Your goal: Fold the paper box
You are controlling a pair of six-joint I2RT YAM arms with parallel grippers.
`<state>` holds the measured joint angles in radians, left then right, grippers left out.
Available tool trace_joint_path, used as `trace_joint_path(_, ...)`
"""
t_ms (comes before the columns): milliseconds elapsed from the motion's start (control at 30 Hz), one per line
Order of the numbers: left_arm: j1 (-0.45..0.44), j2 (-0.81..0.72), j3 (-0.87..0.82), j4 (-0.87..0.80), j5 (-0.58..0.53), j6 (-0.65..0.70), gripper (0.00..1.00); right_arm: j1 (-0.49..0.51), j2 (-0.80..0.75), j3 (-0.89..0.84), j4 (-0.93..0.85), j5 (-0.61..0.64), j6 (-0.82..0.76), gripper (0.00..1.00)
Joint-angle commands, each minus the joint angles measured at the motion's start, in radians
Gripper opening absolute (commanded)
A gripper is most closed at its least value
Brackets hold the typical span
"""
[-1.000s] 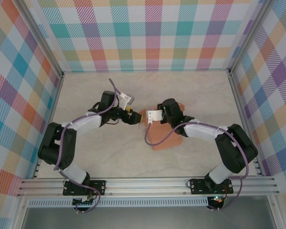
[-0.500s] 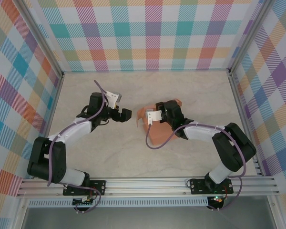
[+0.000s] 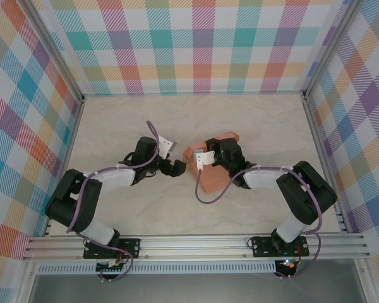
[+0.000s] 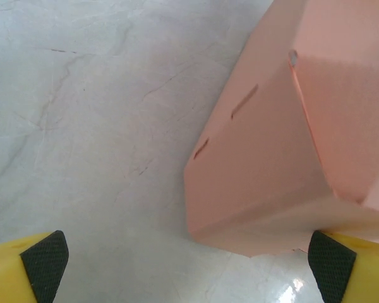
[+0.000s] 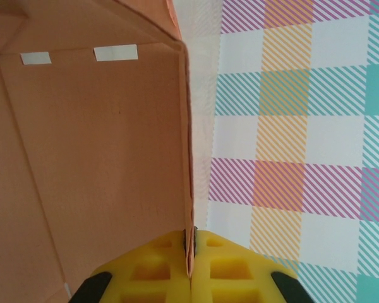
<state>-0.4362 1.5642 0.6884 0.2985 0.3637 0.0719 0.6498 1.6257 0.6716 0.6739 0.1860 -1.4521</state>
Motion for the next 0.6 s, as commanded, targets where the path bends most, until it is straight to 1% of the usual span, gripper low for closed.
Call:
trace_joint_path(0,-0.004,0.037,-0.01,0.119,0.012,0.034,0.99,0.002,-0.051,-0.027,0.019,-0.066,0.036,0.05)
trace_joint_path(67,-0.003,0.061,-0.006,0.146,0.044,0.031,0.94,0.003,-0.065,-0.037,0.012,-0.069,0.036,0.05)
trace_joint_path(133,-0.009,0.082,0.002,0.171,0.086,0.023,0.82,0.002,-0.08,-0.037,-0.016,-0.068,0.039,0.06)
trace_joint_path(200,-0.024,0.101,0.013,0.177,0.106,0.029,0.76,0.002,-0.091,-0.041,-0.023,-0.071,0.045,0.06)
trace_joint_path(267,-0.044,0.113,0.022,0.168,0.094,0.051,0.76,0.002,-0.096,-0.043,-0.028,-0.07,0.056,0.06)
trace_joint_path(333,-0.061,0.112,0.031,0.159,0.096,0.063,0.77,0.003,-0.101,-0.039,-0.036,-0.064,0.072,0.06)
trace_joint_path(400,-0.071,0.106,0.027,0.166,0.108,0.067,0.79,0.003,-0.102,-0.031,-0.085,-0.067,0.079,0.06)
trace_joint_path(500,-0.073,0.106,0.026,0.162,0.116,0.085,0.8,0.004,-0.089,-0.01,-0.144,-0.064,0.086,0.07)
trace_joint_path(567,-0.073,0.103,0.028,0.148,0.123,0.09,0.8,0.004,-0.066,0.001,-0.144,-0.046,0.085,0.07)
